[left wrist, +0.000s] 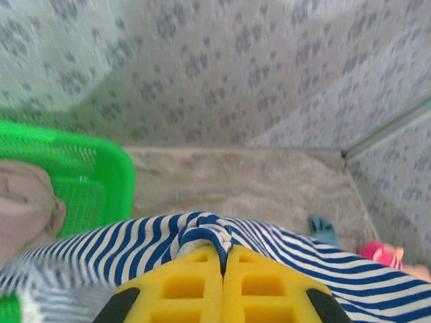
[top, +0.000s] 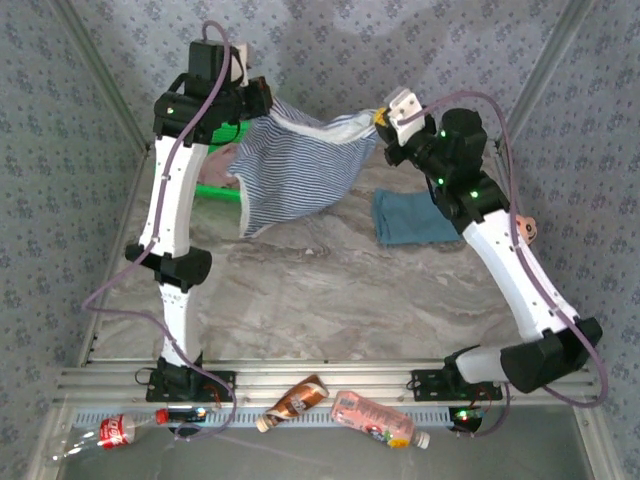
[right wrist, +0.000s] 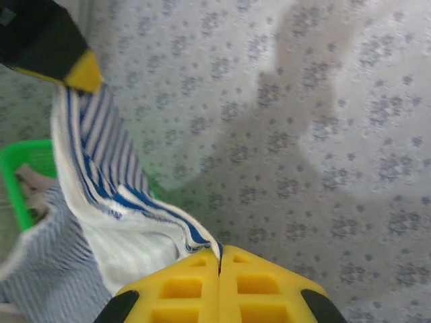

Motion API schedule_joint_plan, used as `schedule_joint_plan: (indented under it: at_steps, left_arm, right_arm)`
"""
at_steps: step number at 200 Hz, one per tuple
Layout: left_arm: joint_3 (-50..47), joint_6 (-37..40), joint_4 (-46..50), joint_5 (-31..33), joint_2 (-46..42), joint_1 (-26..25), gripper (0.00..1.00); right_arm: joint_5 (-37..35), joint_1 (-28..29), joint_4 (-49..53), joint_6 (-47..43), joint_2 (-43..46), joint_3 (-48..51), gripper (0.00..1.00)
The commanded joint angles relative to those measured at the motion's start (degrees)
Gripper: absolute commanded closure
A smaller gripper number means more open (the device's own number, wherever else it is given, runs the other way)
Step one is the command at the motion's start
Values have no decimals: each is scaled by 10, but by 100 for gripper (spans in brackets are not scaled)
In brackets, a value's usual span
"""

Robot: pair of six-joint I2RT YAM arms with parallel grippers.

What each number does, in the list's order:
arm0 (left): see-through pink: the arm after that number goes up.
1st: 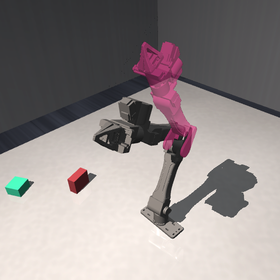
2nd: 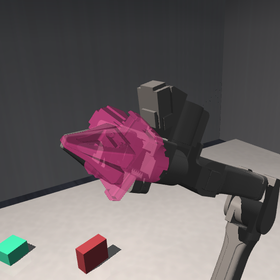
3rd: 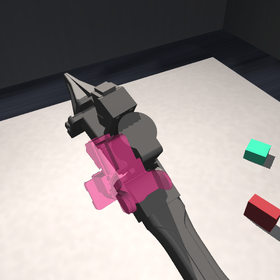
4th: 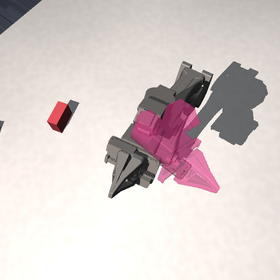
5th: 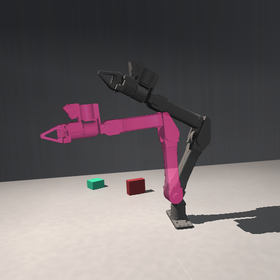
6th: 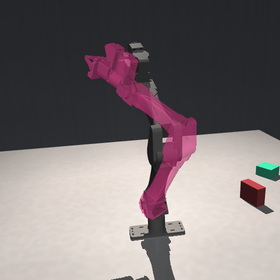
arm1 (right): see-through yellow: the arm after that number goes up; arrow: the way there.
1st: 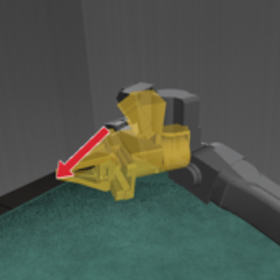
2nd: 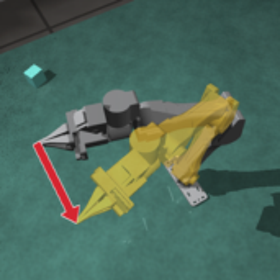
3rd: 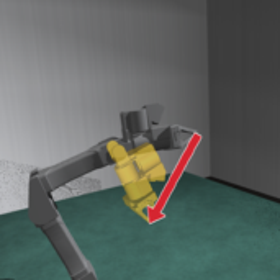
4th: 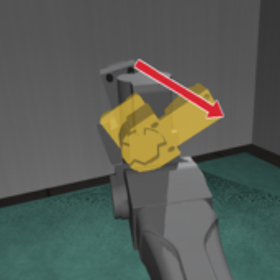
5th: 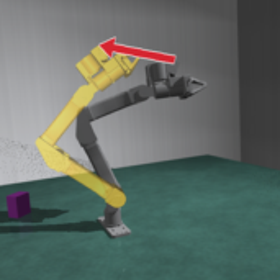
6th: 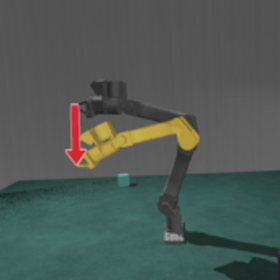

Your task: Fold and stack the tank tops

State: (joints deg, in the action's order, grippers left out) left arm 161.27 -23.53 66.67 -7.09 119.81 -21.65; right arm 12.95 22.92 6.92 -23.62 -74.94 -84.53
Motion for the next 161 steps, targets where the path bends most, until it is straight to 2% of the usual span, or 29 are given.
schedule_joint_plan:
  at_steps: [1,15,34,47,77,111,138,161]
  left_arm:
    - [-82,22,78,-26,-60,-23,96]
    - [-202,29,72,-3,-120,-40,94]
    - [-397,0,3,2,-221,-39,94]
    - [-458,-19,-19,3,-268,-36,95]
    - [-459,-21,-18,25,-332,-42,95]
    - [-410,11,-11,68,-381,-39,96]
    - [-394,31,7,70,-372,-15,95]
    - [-382,54,-39,48,-331,6,96]
  right_arm:
    - [20,44,96,-3,72,42,95]
    - [7,71,147,14,116,84,95]
    - [-47,105,199,31,170,127,95]
    - [-69,107,214,44,193,130,95]
    - [-92,110,228,23,203,73,95]
    - [-101,124,200,-9,190,13,95]
    - [-96,123,179,-37,172,11,95]
    - [-90,96,115,-73,144,30,95]
